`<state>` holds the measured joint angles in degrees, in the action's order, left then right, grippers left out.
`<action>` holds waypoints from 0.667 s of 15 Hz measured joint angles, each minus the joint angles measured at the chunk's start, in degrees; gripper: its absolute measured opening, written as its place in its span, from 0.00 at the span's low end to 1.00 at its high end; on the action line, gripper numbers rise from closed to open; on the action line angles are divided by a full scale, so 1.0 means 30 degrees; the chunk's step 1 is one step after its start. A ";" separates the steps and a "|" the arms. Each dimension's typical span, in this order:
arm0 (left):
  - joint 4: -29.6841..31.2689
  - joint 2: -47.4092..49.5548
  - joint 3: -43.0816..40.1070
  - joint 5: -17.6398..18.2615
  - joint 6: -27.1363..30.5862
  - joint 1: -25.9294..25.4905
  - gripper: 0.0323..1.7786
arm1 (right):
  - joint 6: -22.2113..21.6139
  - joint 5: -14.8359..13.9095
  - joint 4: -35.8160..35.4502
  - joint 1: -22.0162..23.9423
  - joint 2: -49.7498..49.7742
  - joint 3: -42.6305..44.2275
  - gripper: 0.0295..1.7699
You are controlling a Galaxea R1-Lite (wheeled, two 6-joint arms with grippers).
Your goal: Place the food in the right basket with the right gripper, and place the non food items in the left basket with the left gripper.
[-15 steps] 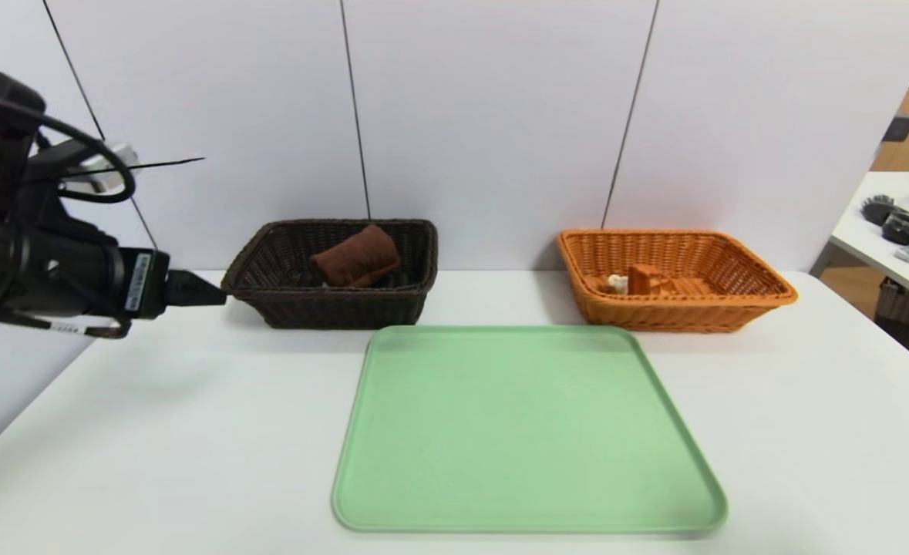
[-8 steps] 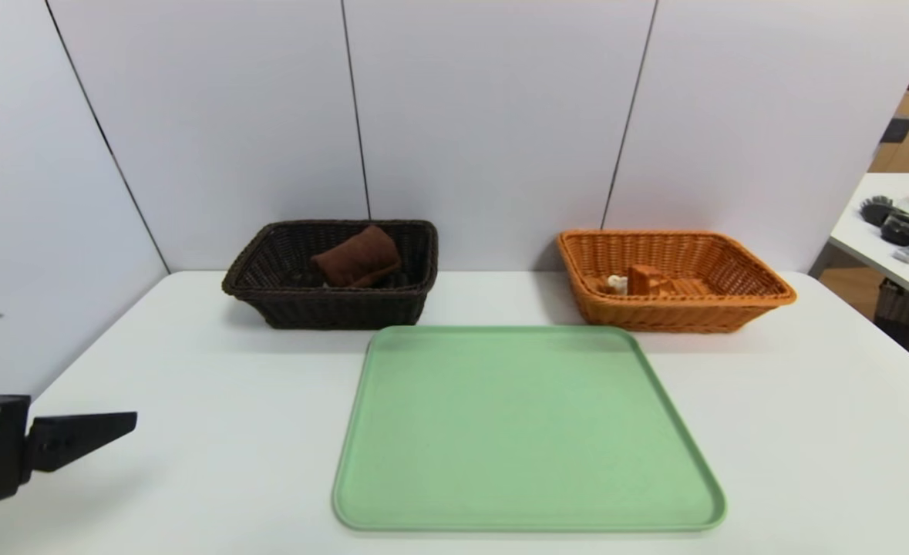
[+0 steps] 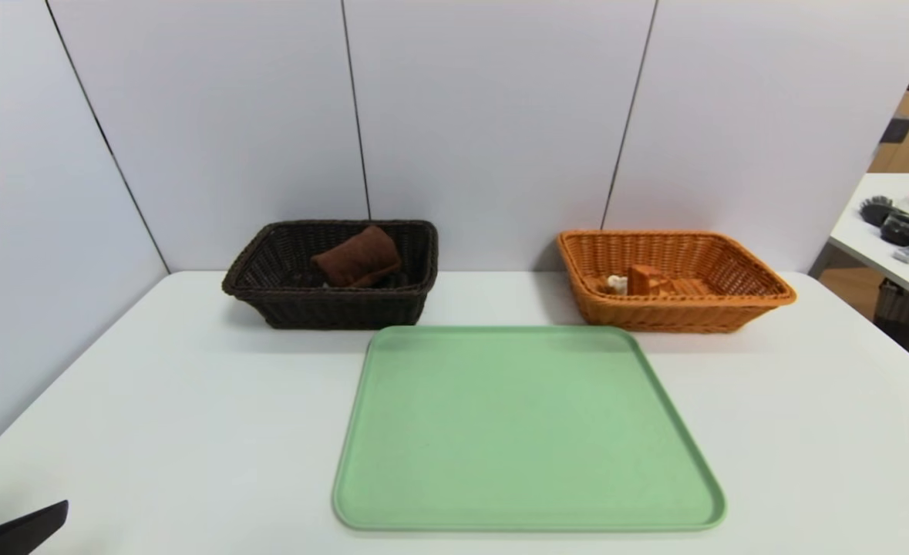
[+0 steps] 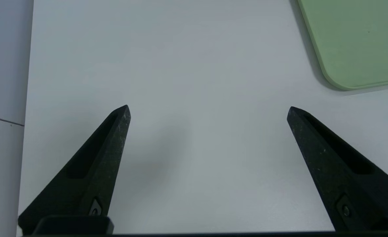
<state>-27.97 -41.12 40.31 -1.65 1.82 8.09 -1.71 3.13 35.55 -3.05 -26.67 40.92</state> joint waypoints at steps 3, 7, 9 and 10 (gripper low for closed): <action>0.0106 0.1166 -0.1008 0.0037 0.0321 -0.0008 0.95 | 0.0037 0.0195 0.0597 0.0825 0.0788 -0.0118 0.96; 0.0037 0.2873 -0.2072 0.0163 0.0358 -0.0634 0.95 | 0.0045 0.0293 0.0707 0.1390 0.1544 -0.0134 0.96; 0.0146 0.3921 -0.2771 0.0268 0.0374 -0.0963 0.95 | 0.0049 0.0248 0.0918 0.1528 0.2105 -0.0008 0.96; 0.0349 0.4320 -0.2938 0.0374 0.0366 -0.1101 0.95 | 0.0049 0.0240 0.0784 0.1508 0.2361 0.0045 0.96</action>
<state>-26.92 -28.16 31.50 -0.52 2.91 4.79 -1.56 3.85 37.90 1.48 -19.59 41.06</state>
